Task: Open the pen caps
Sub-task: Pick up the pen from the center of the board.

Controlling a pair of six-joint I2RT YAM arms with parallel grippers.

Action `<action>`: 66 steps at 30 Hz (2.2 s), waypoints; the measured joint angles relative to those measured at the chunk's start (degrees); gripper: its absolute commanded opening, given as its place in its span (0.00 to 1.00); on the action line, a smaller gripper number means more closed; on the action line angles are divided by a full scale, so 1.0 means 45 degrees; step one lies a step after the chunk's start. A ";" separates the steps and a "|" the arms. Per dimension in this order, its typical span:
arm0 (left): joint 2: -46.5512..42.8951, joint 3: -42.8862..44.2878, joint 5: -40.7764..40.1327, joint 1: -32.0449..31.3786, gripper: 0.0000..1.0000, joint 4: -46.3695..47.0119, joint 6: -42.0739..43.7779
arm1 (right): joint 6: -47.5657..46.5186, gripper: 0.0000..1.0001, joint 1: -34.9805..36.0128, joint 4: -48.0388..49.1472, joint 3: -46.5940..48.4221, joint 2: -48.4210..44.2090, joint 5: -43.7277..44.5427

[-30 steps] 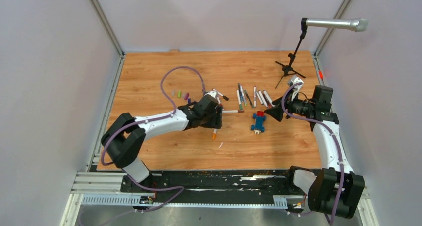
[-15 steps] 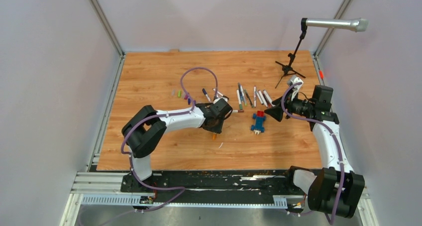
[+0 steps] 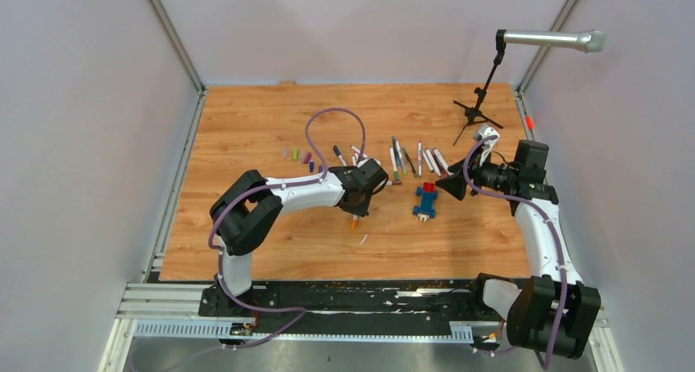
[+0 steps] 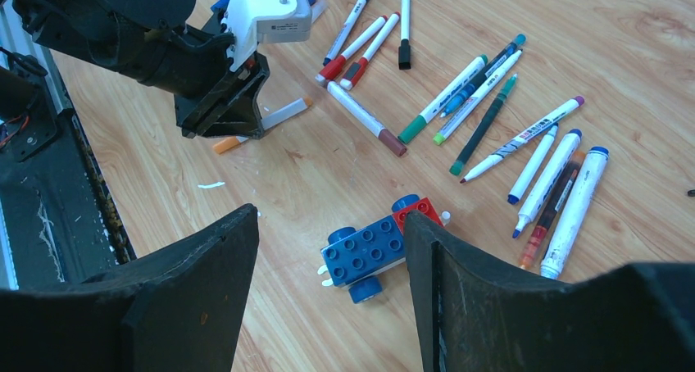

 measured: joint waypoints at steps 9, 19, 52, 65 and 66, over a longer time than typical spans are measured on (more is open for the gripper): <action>0.0102 0.0175 0.0010 -0.0005 0.00 -0.0117 0.0155 | -0.0005 0.66 0.0000 0.0000 0.0000 0.0000 -0.0010; -0.2050 -0.1569 0.0865 0.0000 0.00 0.0432 0.0515 | 0.0010 0.69 0.0000 0.0102 -0.0253 0.0000 -0.0690; -0.5513 -0.5464 0.4838 -0.0476 0.00 1.2740 -0.2545 | 1.0710 0.61 0.3633 0.8111 -0.1695 0.1515 -0.1996; -0.5319 -0.5391 0.4881 -0.0617 0.00 1.3119 -0.2788 | 1.2390 0.30 0.3793 0.9471 -0.1695 0.2011 -0.1763; -0.5304 -0.5377 0.4877 -0.0622 0.00 1.3153 -0.2812 | 1.2458 0.22 0.3861 0.9530 -0.1695 0.2025 -0.1763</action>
